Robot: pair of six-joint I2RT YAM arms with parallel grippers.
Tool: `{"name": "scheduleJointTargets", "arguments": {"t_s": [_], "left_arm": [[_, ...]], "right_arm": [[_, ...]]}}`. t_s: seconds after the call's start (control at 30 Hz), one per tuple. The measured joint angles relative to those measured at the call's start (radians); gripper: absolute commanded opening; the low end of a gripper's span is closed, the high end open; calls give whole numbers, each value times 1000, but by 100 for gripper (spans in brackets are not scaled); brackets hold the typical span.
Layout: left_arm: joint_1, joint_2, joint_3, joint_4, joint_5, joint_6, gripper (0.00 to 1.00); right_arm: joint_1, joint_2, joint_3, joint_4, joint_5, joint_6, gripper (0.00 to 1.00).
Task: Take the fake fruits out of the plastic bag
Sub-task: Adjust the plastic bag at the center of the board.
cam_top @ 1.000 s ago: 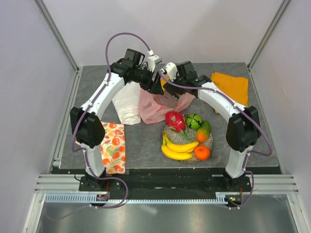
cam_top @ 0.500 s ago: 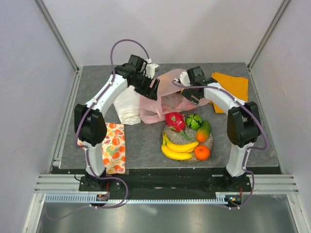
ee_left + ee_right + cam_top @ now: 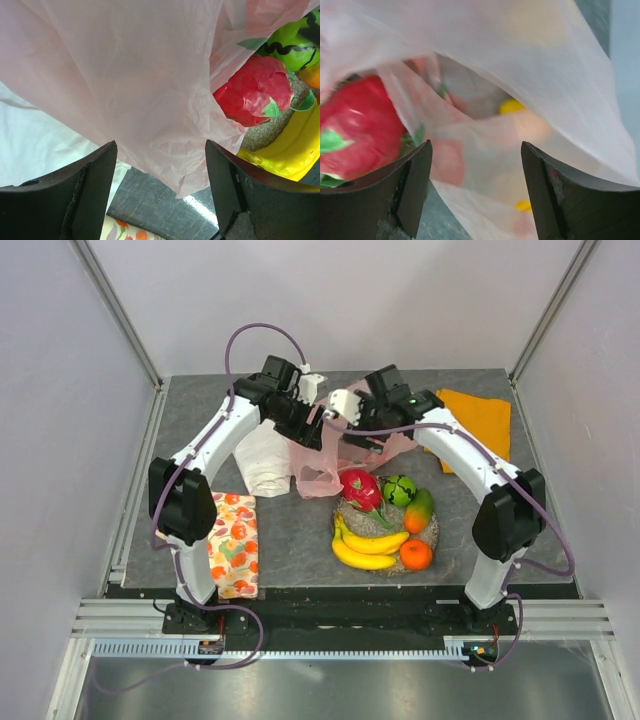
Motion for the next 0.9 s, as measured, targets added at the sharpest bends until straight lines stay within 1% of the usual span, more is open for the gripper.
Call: {"name": "scheduleJointTargets", "arguments": {"t_s": [0.03, 0.07, 0.1, 0.17, 0.27, 0.3, 0.37, 0.4, 0.47, 0.6, 0.63, 0.7, 0.77, 0.83, 0.9], "left_arm": [[0, -4, -4, 0, -4, 0, 79], [0, -9, -10, 0, -14, 0, 79], [0, -17, -20, 0, -21, 0, 78], [0, -20, -37, -5, -56, 0, 76], [12, -20, -80, -14, -98, -9, 59], [19, -19, -97, -22, -114, -16, 59], [30, -18, -105, -28, -106, -19, 66], [34, -18, -105, -29, -98, -19, 75], [30, -18, -102, -23, -64, -17, 81], [6, -12, -93, -19, 2, -29, 86], [8, -12, -93, -16, 43, -42, 87], [23, -12, -97, 2, 136, -79, 97], [52, -12, -117, 32, 214, -108, 98], [73, -12, -142, 48, 262, -132, 98], [90, -8, -158, 53, 294, -153, 95]], "right_arm": [[24, 14, 12, -13, -19, -14, 74], [42, 34, 24, -26, -33, -26, 68], [51, 63, 40, -40, -37, -34, 65], [56, 140, 94, -40, -57, -48, 60], [48, 231, 171, -45, -66, -56, 58], [43, 270, 211, -49, -69, -57, 57], [33, 304, 237, -56, -47, -51, 56], [16, 329, 251, -68, -27, -45, 56], [-20, 374, 257, -70, 12, -37, 55], [-80, 423, 248, -92, 59, -29, 55], [-91, 423, 242, -97, 67, -29, 55], [-110, 421, 231, -99, 79, -29, 54], [-118, 420, 217, -95, 93, -28, 54], [-128, 420, 200, -97, 104, -20, 55], [-134, 418, 184, -97, 110, -10, 55]]}}
